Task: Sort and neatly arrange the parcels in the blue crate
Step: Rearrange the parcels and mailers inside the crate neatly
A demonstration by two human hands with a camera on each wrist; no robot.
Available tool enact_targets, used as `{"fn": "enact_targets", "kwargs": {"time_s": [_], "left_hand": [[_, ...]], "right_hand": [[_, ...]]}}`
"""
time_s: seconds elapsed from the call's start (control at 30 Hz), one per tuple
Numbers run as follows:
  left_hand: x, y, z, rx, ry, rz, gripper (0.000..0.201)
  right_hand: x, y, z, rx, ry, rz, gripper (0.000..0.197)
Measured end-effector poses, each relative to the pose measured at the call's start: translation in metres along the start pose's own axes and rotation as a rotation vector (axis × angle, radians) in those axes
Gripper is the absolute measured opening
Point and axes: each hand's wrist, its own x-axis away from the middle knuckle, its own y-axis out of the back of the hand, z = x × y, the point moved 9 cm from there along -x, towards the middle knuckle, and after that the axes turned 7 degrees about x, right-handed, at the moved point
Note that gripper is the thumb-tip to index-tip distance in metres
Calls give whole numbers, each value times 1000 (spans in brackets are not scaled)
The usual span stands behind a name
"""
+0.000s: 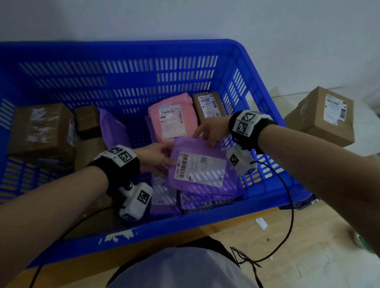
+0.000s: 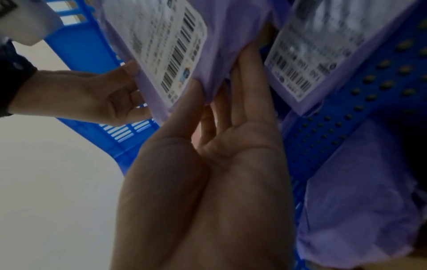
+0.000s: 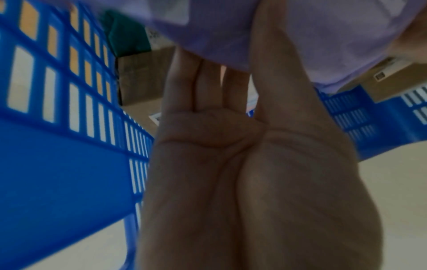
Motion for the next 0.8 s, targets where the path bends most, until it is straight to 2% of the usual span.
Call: {"fn": "enact_targets", "kwargs": {"time_s": [0.17,0.37,0.43,0.5,0.57,0.7,0.8], "left_hand": [[-14,-15,19,-30,100,17,9],[-17,-23,28,-259,185,126,6],[-16,-20,30,-337,188,136,11],[-12,-13,22,-389,144,119,23],[-4,1,1,-447,46,78,30],[24,48,-35,-411,-89,-70,28],[49,95,-48,-425,-152,-203,28]], "right_hand": [[-7,-12,0,227,6,-8,60],[-19,-34,-2,184,-8,68,59],[-17,-38,3,201,-8,92,61],[-13,-32,14,226,5,63,58],[-8,-15,33,193,41,-28,53],[-5,16,86,-44,178,-163,41],[-16,29,116,-116,222,-230,41]]}}
